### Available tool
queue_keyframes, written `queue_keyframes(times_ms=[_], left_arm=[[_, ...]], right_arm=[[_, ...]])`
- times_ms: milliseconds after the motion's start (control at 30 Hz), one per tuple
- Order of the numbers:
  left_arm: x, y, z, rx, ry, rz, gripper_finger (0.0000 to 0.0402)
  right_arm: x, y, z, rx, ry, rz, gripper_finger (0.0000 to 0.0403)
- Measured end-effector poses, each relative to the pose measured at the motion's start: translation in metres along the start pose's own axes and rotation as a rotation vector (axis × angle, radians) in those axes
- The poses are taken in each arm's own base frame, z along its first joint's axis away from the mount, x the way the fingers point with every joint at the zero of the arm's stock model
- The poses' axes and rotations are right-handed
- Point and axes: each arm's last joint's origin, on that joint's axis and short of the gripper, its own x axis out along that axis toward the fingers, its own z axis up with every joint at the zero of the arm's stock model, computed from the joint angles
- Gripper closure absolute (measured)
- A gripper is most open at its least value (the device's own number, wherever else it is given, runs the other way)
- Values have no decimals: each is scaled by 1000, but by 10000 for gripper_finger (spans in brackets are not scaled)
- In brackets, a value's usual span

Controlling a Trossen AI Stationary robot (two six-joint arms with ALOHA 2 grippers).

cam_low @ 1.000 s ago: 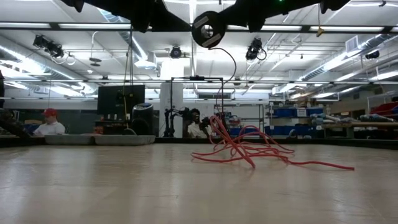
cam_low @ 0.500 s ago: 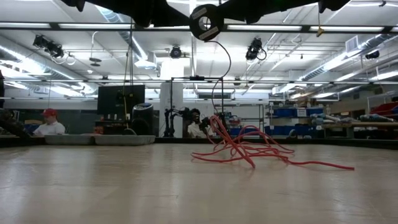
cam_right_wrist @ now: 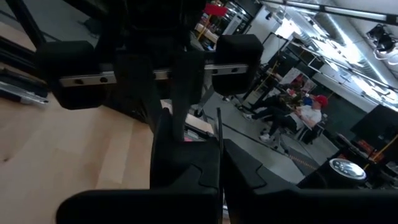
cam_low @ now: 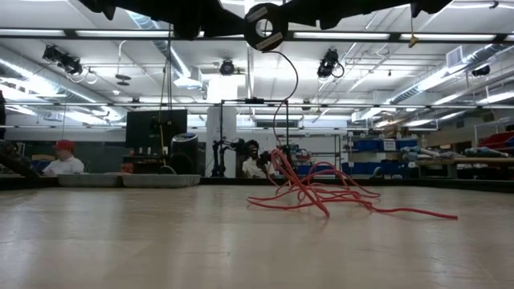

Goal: Coil cords
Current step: Coil the red wire onto the spool

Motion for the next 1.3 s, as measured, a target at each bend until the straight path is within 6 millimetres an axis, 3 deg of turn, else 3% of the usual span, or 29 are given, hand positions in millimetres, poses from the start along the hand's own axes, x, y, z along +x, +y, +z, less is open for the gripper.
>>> queue_keyframes(times_ms=[500, 667, 867, 1033, 1300], left_arm=[[0, 1, -2, -4, 21, 22, 400], [-1, 7, -6, -17, 54, 31, 401], [1, 10, -8, -63, 33, -7, 401], [-1, 13, -9, -151, 11, -82, 401], [1, 30, -16, -293, -43, -160, 401]], right_arm=[[-2, -3, 4, 72, -32, -6, 290], [-15, -6, 18, 37, -25, -96, 285], [-20, -6, 19, 9, 9, -125, 285], [-26, -9, 15, -78, 167, -253, 287], [-39, -12, 16, -31, 137, -73, 289]])
